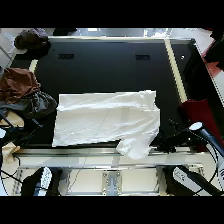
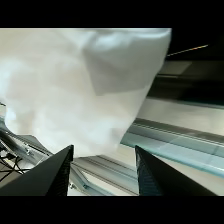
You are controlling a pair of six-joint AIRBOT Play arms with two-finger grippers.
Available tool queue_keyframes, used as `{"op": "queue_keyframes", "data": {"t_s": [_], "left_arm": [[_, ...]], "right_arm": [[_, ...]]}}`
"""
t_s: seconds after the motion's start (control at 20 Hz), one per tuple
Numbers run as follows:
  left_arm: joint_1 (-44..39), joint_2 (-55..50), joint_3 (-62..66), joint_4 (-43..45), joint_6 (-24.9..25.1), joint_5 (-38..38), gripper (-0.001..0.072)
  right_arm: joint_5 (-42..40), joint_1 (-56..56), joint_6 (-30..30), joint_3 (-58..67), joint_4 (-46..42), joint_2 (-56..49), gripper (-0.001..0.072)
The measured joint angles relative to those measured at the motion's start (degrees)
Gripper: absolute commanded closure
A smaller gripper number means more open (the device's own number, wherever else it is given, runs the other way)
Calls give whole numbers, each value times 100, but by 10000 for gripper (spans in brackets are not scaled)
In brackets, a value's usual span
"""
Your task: Fold the shirts.
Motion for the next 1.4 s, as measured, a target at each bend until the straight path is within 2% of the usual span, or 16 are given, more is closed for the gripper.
{"op": "queue_keyframes", "data": {"t_s": [0.3,0.35,0.4,0.45,0.5,0.55,0.65,0.7,0.75,0.8,1.1,1.25,1.3,1.4], "left_arm": [[11,2,-17,-44,-17,-136,4],[11,2,-17,-50,-17,-175,4],[11,2,-20,-55,-17,-232,4],[11,2,-22,-61,-17,-304,4],[11,2,-22,-74,-17,-374,4],[11,2,-22,-85,-17,-470,4],[11,2,-24,-103,-22,-643,7],[11,2,-33,-111,-85,-730,31],[11,0,-55,-122,-140,-804,114],[11,-15,-92,-151,-229,-909,127],[11,-542,-518,-254,-348,-1821,123],[11,-896,-636,-304,-184,-2035,128],[11,-1010,-656,-369,-68,-2065,169],[31,-1204,-680,-721,234,-2044,195]], "right_arm": [[-273,83,-22,-22,81,-326,267],[-315,173,-24,-28,103,-343,302],[-374,273,-24,-28,109,-354,442],[-494,396,-26,-28,107,-367,547],[-627,503,-31,-28,142,-372,602],[-743,612,-52,-28,236,-378,687],[-881,743,-181,-28,433,-382,696],[-872,787,-258,-28,557,-378,696],[-866,817,-337,-28,662,-378,696],[-844,837,-409,-31,708,-378,696],[-713,890,-739,-28,905,-376,696],[-684,894,-848,-28,938,-376,696],[-680,896,-870,-28,944,-376,696],[-675,896,-901,-28,951,-376,696]]}}
